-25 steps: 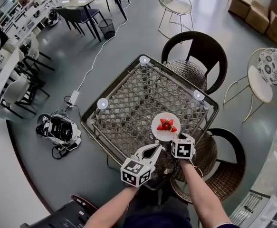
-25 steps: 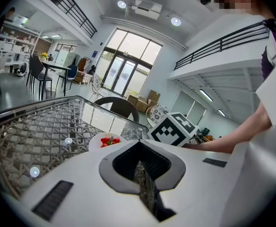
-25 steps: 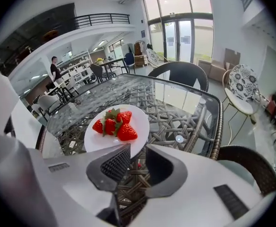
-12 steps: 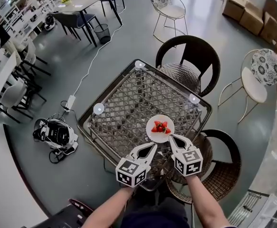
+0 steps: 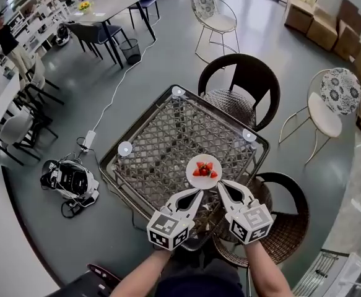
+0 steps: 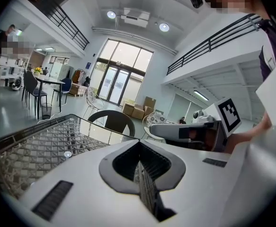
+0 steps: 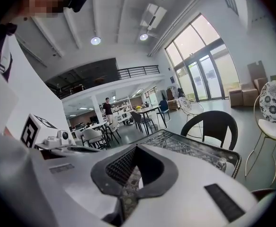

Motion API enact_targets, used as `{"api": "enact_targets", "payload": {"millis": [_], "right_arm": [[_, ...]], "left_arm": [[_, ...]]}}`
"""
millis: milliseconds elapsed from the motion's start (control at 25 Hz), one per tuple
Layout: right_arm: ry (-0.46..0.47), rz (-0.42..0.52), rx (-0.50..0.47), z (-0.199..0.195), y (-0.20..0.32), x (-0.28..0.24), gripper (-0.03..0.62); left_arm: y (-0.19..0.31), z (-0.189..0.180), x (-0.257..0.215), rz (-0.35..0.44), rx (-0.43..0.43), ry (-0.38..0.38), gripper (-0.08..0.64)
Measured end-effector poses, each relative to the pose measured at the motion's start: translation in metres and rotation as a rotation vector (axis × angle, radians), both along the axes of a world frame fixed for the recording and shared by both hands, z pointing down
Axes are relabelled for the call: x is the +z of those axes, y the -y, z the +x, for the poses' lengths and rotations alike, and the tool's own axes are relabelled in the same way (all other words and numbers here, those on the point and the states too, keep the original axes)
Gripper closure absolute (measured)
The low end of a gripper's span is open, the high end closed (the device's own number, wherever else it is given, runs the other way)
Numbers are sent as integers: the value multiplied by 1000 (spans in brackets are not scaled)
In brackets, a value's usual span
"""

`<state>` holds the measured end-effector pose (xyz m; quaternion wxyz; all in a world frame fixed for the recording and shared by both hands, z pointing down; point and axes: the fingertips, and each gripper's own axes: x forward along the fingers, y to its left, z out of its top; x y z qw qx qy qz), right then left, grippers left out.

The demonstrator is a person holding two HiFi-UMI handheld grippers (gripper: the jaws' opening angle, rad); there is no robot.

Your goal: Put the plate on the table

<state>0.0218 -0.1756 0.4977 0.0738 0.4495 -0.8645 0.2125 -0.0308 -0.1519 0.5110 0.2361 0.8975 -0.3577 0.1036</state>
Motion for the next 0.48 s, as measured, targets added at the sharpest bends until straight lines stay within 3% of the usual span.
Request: {"api": "enact_targets", "payload": {"millis": [480], "right_arm": [[23, 45, -9, -3, -7, -19, 588]], "left_arm": [[-4, 0, -12, 11, -10, -5, 555]]}}
